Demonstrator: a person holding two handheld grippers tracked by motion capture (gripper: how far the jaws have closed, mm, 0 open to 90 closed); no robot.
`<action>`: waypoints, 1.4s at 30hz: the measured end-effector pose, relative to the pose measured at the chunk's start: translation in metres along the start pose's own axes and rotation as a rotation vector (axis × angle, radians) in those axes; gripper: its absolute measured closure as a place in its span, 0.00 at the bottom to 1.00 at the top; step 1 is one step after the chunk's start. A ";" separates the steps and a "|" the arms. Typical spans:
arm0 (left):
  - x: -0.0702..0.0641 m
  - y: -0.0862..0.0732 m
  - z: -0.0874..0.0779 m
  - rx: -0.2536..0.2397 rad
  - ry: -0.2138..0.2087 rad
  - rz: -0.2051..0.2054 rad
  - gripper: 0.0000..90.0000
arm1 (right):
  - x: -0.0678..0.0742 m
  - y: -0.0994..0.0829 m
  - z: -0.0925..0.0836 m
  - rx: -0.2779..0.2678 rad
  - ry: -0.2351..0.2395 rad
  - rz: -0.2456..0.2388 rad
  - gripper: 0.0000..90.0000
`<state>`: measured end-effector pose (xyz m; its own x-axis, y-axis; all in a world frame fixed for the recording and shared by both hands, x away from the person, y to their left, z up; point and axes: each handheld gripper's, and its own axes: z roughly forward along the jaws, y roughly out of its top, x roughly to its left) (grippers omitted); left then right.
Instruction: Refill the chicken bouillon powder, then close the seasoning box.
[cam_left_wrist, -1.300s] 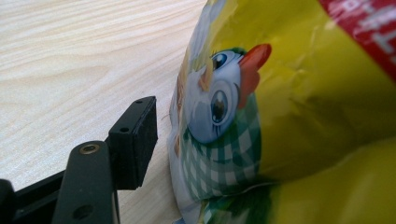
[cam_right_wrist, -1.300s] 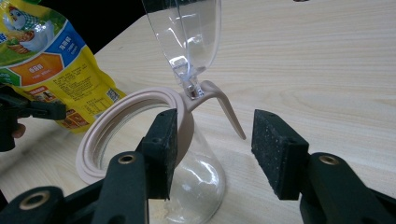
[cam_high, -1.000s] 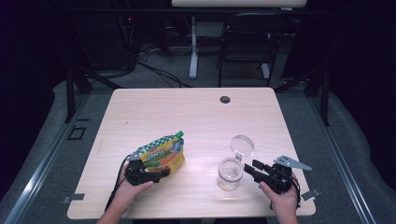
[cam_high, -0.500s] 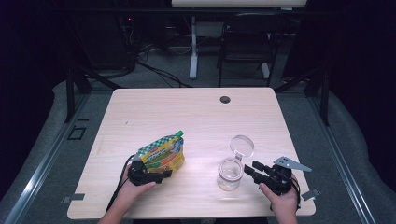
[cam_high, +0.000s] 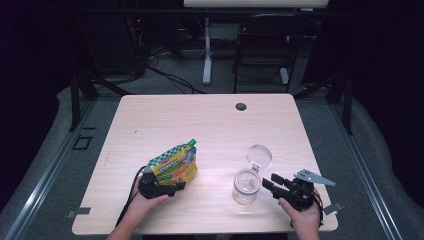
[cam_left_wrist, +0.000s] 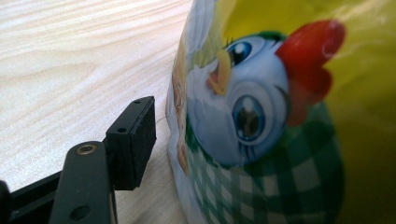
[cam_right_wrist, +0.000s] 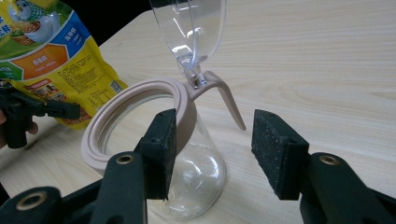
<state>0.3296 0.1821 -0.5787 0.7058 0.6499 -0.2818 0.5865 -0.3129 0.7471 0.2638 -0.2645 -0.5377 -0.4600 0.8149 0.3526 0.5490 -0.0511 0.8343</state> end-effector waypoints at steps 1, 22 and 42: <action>-0.001 -0.001 0.001 -0.003 0.016 -0.001 0.38 | 0.000 0.000 0.000 0.001 0.002 0.000 0.56; -0.009 -0.006 0.004 -0.073 0.048 0.023 0.39 | 0.000 -0.001 0.000 0.008 -0.004 -0.005 0.55; -0.013 -0.007 0.009 -0.125 0.054 0.035 0.46 | 0.000 -0.003 0.001 0.016 -0.005 -0.002 0.55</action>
<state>0.3199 0.1699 -0.5855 0.7008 0.6772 -0.2241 0.5052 -0.2493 0.8262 0.2632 -0.2633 -0.5403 -0.4578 0.8179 0.3485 0.5589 -0.0401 0.8283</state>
